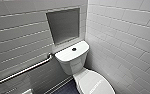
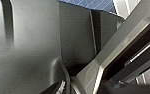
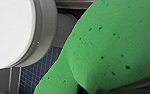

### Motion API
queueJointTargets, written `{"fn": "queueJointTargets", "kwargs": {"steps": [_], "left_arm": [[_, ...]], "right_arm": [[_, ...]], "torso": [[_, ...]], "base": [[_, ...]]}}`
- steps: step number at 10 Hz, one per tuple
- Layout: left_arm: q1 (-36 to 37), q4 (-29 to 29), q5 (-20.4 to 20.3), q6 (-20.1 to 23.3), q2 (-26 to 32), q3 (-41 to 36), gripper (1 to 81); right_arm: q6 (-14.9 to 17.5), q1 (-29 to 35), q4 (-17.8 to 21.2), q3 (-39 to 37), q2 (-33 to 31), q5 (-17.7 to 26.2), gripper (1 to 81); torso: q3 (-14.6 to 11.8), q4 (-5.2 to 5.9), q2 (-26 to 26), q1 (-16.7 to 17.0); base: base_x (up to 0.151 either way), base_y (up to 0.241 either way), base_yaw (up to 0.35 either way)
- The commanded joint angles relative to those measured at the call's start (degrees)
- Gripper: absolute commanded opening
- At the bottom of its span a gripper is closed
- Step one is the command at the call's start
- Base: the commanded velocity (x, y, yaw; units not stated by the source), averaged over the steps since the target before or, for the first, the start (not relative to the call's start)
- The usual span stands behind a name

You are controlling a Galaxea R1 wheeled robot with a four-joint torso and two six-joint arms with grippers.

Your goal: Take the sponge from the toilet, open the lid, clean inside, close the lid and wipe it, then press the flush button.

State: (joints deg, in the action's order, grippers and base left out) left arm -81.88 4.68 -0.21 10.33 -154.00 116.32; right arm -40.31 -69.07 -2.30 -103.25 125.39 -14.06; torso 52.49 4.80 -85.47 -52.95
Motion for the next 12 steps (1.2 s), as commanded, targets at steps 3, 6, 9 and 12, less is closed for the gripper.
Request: {"fn": "queueJointTargets", "kwargs": {"steps": [3,6,9,12], "left_arm": [[7.2,0.5,4.2,0.0,12.0,-11.2,81.1],[13.4,1.0,4.3,-7.6,12.9,-11.1,81.1],[22.1,1.2,4.8,-17.7,13.1,-11.4,81.1],[27.4,1.2,4.8,-20.5,12.2,-12.8,81.1]], "right_arm": [[-0.3,-11.8,-5.2,-6.3,1.2,-7.2,1.0],[0.0,-15.4,-11.9,-5.9,4.7,-7.1,1.0],[0.1,-18.7,-13.8,-9.1,8.6,-7.0,1.0],[0.1,-20.0,-15.3,-10.6,11.4,-6.9,1.0]], "torso": [[0.0,0.00,0.0,0.0],[0.0,0.00,0.0,0.0],[0.0,0.00,0.0,0.0],[1.3,0.00,0.0,0.0]], "base": [[0.000,0.000,0.000],[0.000,0.000,0.000],[0.000,0.000,0.000],[0.000,0.000,0.000]]}}
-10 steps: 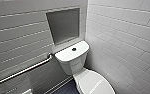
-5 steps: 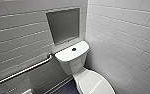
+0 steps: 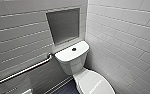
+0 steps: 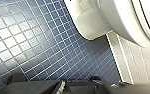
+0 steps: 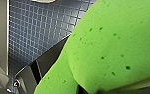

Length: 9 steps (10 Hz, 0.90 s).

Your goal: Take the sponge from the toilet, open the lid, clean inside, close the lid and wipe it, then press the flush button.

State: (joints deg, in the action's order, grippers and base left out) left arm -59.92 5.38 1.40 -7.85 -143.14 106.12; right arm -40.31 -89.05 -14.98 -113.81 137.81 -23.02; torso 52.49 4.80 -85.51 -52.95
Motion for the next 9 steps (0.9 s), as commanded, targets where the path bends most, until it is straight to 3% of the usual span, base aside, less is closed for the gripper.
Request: {"fn": "queueJointTargets", "kwargs": {"steps": [1,3,4,6,7,8,9], "left_arm": [[7.0,0.6,3.2,-2.5,0.8,-3.2,81.1],[9.5,1.7,3.2,-3.5,-0.9,-3.3,81.1],[10.6,2.4,3.4,-3.6,-1.8,-3.3,81.1],[12.7,3.5,3.7,-3.6,-4.0,-3.3,81.1],[13.7,3.8,3.7,-3.6,-5.4,-3.1,81.1],[14.7,3.8,3.7,-3.6,-7.1,-3.0,81.1],[15.4,3.8,3.7,-3.7,-8.4,-3.0,81.1]], "right_arm": [[0.1,0.0,-2.9,-0.3,-0.4,2.2,1.0],[0.1,0.0,-3.3,-0.1,-0.1,2.3,1.0],[0.1,0.0,-3.3,0.0,-0.1,2.3,1.0],[0.1,0.0,-3.7,-0.3,0.3,2.3,1.0],[0.1,0.1,-3.7,-0.3,0.4,2.4,1.0],[0.1,0.2,-3.7,-0.3,0.6,2.4,1.0],[0.1,0.3,-3.7,-0.3,0.6,2.5,1.0]], "torso": [[3.8,0.00,0.0,0.0],[6.0,0.00,0.0,0.0],[3.0,0.00,0.0,0.0],[4.8,0.00,0.0,0.0],[5.2,-1.77,0.0,0.0],[5.1,-2.79,0.0,0.0],[5.1,-0.72,0.0,0.0]], "base": [[0.000,0.000,0.000],[0.000,0.000,0.000],[0.000,0.000,0.000],[0.000,0.000,0.000],[0.000,0.000,0.000],[0.000,0.000,0.000],[0.000,0.000,0.000]]}}
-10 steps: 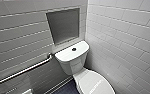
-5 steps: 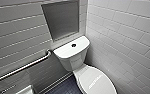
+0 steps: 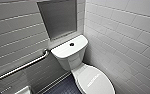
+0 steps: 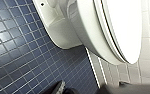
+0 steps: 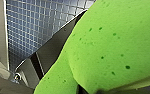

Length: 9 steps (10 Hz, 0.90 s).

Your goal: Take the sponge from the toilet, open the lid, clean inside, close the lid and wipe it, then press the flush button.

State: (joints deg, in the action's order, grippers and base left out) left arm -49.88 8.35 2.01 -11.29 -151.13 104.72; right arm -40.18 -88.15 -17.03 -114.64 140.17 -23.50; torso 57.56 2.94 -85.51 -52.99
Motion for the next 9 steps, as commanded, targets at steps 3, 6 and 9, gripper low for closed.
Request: {"fn": "queueJointTargets", "kwargs": {"steps": [3,6,9], "left_arm": [[7.4,1.3,3.0,-1.5,-4.4,0.1,81.1],[10.5,3.4,2.9,-2.1,-7.4,2.1,81.1],[13.1,4.4,2.2,-3.5,-7.7,-1.0,81.1]], "right_arm": [[0.0,-0.3,-1.7,0.1,-1.3,3.1,1.0],[0.0,0.1,-1.7,-0.3,-0.5,3.3,1.0],[-0.1,0.5,-1.7,-0.2,-0.3,3.4,1.0]], "torso": [[0.0,-0.96,0.0,0.0],[0.7,-0.94,0.0,0.0],[1.9,-0.94,0.0,0.0]], "base": [[0.000,0.000,0.000],[0.000,0.000,0.000],[0.000,0.000,0.000]]}}
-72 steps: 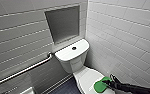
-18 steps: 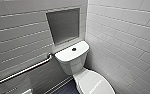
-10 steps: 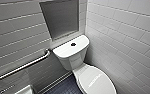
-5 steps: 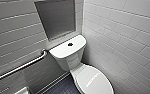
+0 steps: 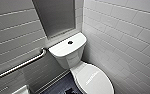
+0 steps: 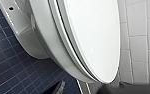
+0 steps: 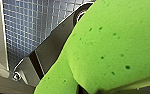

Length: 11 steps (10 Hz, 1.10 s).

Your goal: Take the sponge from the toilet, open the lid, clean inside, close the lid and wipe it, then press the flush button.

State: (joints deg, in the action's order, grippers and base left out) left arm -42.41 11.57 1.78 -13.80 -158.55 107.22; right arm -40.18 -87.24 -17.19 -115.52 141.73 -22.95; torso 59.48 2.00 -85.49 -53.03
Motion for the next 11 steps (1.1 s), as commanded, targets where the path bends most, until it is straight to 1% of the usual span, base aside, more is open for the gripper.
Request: {"fn": "queueJointTargets", "kwargs": {"steps": [1,3,4,5,6,7,8,10,11], "left_arm": [[5.6,1.3,1.9,-2.8,-0.7,-3.3,81.1],[5.6,1.4,-0.4,-6.3,-2.5,-1.3,81.1],[5.6,1.3,-0.9,-7.0,-3.3,-0.2,81.1],[5.6,1.3,-1.2,-7.1,-4.1,0.5,81.1],[5.9,1.3,-1.2,-7.1,-4.7,0.9,81.1],[6.2,1.3,-1.2,-7.2,-4.9,1.1,81.1],[6.5,1.4,-1.3,-7.8,-5.2,1.3,81.1],[6.9,1.3,-2.0,-9.9,-6.2,2.8,81.1],[6.9,1.4,-2.6,-10.5,-6.8,4.0,81.1]], "right_arm": [[-0.1,-0.4,-1.4,0.6,-1.6,2.8,1.0],[-0.1,0.0,-1.4,-0.3,-0.8,2.8,1.0],[-0.1,0.1,-1.4,-0.5,-0.5,2.8,1.0],[-0.1,0.3,-1.4,-0.6,-0.5,2.8,1.0],[-0.1,0.5,-1.4,-0.7,-0.3,2.8,1.0],[-0.1,0.7,-1.4,-0.7,-0.2,2.8,1.0],[-0.1,0.8,-1.4,-0.7,-0.2,2.9,1.0],[-0.2,0.8,-1.4,-1.9,0.6,3.0,1.0],[-0.3,0.9,-1.4,-2.6,1.1,3.0,1.0]], "torso": [[0.0,0.00,0.0,0.0],[0.0,0.00,0.0,0.0],[2.2,0.00,0.0,0.0],[5.5,0.00,0.0,0.0],[5.9,0.00,0.0,0.0],[2.1,0.00,0.0,0.0],[3.6,0.00,0.0,0.0],[4.7,0.00,0.0,0.0],[4.7,0.00,0.1,0.0]], "base": [[0.000,0.000,0.000],[0.000,0.000,0.000],[0.000,0.000,0.000],[0.000,0.000,0.000],[0.000,0.000,0.000],[0.000,0.000,0.000],[0.000,0.000,0.000],[0.000,0.000,0.000],[0.000,0.000,0.000]]}}
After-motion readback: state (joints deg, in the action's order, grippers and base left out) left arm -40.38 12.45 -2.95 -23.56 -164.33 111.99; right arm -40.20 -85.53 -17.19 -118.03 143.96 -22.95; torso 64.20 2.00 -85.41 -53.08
